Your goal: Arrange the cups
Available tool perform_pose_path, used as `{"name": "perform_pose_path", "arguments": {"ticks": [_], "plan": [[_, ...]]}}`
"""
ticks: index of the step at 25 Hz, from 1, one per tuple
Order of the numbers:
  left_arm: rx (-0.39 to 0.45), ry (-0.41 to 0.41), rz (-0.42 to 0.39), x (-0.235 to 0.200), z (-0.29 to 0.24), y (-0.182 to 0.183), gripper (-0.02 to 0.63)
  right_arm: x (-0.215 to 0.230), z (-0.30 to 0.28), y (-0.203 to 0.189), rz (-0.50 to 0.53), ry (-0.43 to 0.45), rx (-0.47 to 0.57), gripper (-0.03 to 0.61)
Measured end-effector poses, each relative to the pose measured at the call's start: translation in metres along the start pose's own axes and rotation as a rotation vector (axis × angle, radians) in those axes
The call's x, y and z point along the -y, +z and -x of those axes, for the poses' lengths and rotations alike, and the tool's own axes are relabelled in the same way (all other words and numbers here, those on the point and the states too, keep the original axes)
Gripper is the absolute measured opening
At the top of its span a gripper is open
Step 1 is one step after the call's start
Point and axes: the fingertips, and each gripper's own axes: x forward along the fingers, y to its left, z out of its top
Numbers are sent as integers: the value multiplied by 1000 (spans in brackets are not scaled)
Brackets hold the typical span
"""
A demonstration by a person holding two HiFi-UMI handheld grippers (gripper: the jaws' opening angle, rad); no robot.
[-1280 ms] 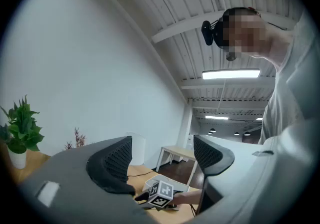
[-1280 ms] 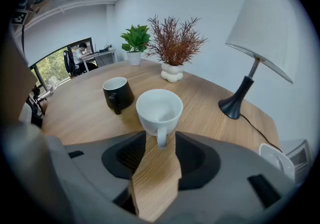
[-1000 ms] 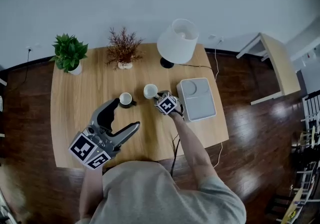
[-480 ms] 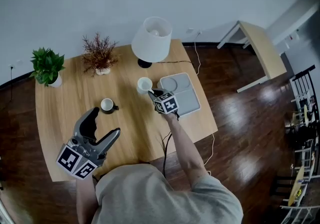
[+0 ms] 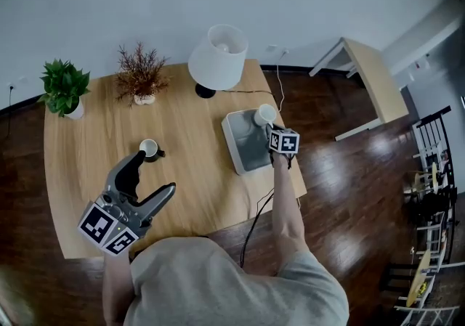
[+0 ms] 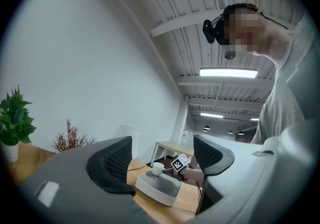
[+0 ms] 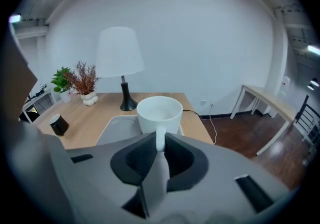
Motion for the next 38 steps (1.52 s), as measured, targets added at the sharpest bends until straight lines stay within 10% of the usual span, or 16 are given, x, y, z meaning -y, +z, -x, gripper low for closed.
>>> {"name": "perform_pose_path", "arguments": {"ticks": [8,15,19,25,38], "plan": [[3,17,5,-2,4,-1,377,-2,-2,-9,50,-42,-10,82],[16,30,21,-11,7,0,377,-44,55,-27,-113,-35,91,197],[32,40,28,-16,13,2,377,-182,65,3,137,227,179,184],[29,54,14,-14,23,0,377,-363,39,-20,548,548,43,192],[38,110,4,-22,53,-2,377,-472,-25,-68,899,622,-252,140]]}}
